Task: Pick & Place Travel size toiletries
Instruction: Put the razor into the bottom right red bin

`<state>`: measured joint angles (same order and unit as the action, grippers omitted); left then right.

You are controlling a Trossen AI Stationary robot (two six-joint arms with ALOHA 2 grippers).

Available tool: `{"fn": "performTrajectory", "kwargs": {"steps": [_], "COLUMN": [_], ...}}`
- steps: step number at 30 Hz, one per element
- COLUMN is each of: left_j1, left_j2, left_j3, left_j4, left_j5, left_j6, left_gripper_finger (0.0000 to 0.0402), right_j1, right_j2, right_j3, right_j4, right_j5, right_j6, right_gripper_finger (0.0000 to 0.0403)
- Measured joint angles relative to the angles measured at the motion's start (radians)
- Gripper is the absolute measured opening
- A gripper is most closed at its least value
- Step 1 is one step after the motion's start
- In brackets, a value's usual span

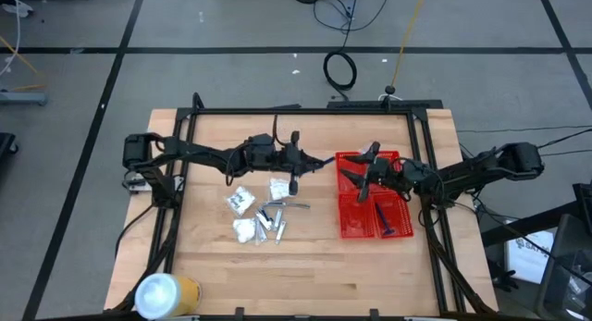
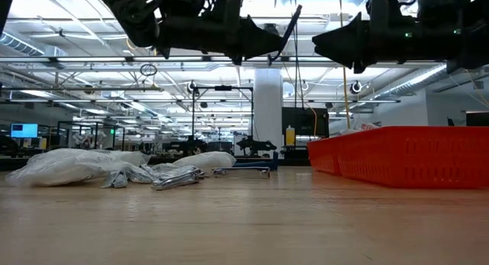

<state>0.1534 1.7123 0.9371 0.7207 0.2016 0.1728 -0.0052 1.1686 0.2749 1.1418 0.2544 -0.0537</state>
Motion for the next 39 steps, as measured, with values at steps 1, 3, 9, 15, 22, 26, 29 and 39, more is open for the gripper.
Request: {"fn": "performTrajectory", "kwargs": {"steps": [1,3,9,15,22,26,29,39], "left_j1": [-0.004,-0.009,-0.02,-0.02,-0.021,-0.021,-0.021,-0.022], "left_j2": [0.0,0.0,0.0,0.0,0.0,0.0,0.0,0.0], "left_j3": [0.0,0.0,0.0,0.001,0.001,0.002,0.002,0.002], "left_j4": [0.003,0.004,0.002,-0.012,-0.023,-0.036,-0.047,-0.049], "left_j5": [0.0,0.001,0.0,0.0,0.0,0.0,-0.001,0.0], "left_j6": [0.0,-0.002,-0.018,-0.02,-0.021,-0.018,-0.019,-0.011], "left_gripper_finger": [0.0014,0.0008,0.0016,0.0007,0.0014,0.0007,0.0018,0.0009], "right_j1": [-0.003,-0.008,-0.009,-0.008,-0.008,-0.009,-0.009,-0.009], "right_j2": [0.013,0.04,0.12,0.197,0.239,0.239,0.239,0.238], "right_j3": [0.0,0.007,0.054,0.131,0.17,0.17,0.17,0.17], "right_j4": [0.024,0.068,0.14,0.14,0.141,0.141,0.141,0.123], "right_j5": [-0.022,-0.068,-0.103,-0.156,-0.155,-0.153,-0.153,-0.152], "right_j6": [0.01,0.028,0.026,0.006,-0.048,-0.072,-0.078,-0.097], "right_gripper_finger": [0.0185,0.0184,0.0187,0.0192,0.018,0.0159,0.0132,0.0022]}}
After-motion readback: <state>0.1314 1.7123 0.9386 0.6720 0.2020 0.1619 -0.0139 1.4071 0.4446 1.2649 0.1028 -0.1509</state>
